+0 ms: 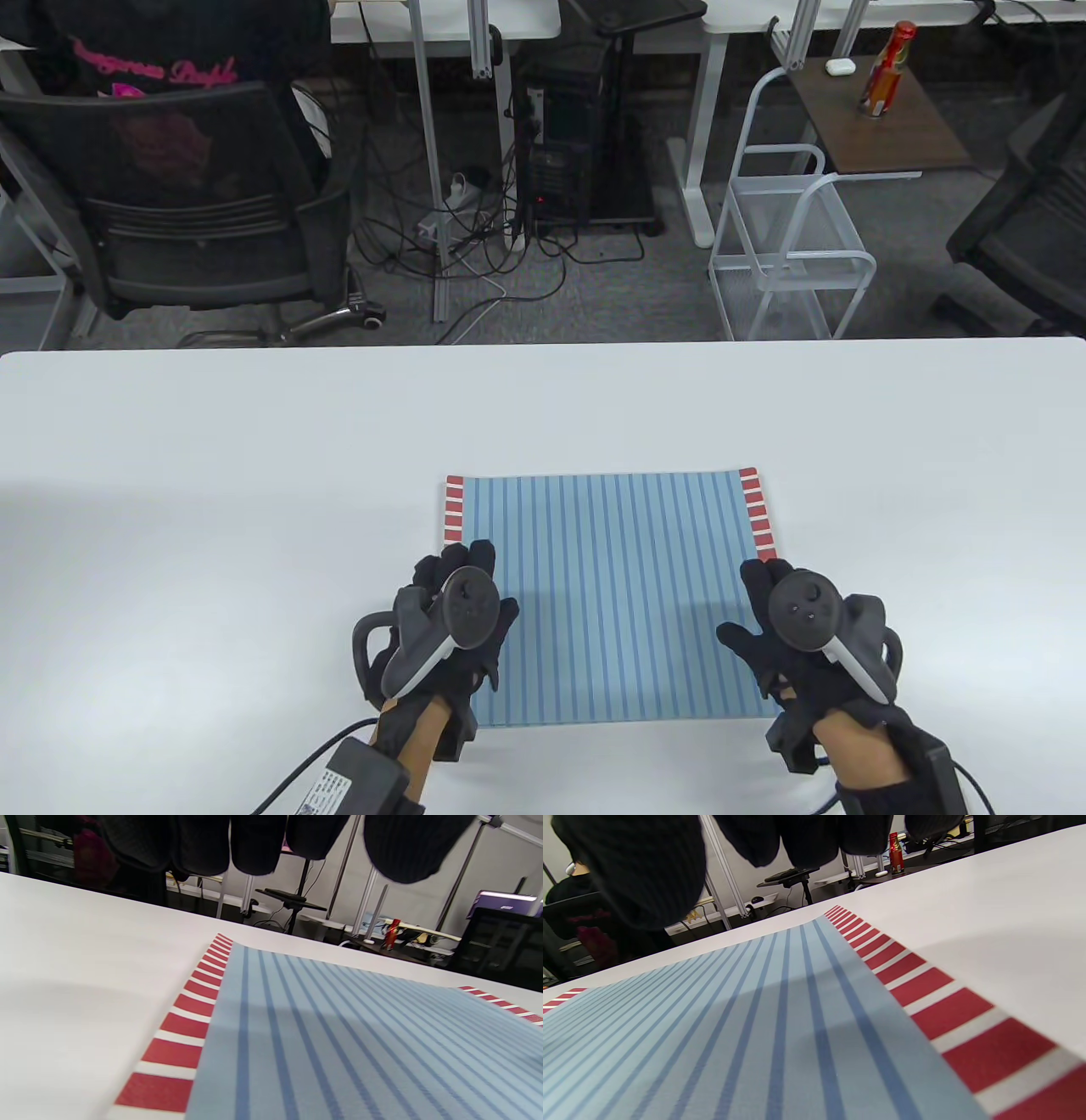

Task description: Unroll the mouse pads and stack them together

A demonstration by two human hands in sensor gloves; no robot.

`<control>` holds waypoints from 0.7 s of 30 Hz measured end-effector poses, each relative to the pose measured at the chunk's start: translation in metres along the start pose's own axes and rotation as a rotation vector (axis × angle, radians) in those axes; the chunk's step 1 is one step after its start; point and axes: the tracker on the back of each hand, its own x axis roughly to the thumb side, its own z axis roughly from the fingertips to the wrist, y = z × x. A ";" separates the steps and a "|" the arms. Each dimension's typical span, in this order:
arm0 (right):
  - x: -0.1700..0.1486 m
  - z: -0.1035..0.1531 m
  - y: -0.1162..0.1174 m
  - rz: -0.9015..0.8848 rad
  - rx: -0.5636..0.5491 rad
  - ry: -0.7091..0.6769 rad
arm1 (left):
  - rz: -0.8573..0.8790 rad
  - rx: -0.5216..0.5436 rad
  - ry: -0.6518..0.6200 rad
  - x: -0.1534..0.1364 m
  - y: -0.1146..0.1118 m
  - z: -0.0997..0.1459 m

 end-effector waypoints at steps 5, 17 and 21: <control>0.001 -0.001 0.003 -0.024 -0.001 -0.045 | -0.007 0.006 -0.065 -0.001 -0.005 0.005; 0.006 -0.006 0.019 0.041 0.129 -0.083 | -0.072 -0.081 -0.085 -0.001 -0.023 0.001; 0.007 -0.006 0.023 0.064 0.146 -0.079 | -0.080 -0.087 -0.078 -0.004 -0.023 0.001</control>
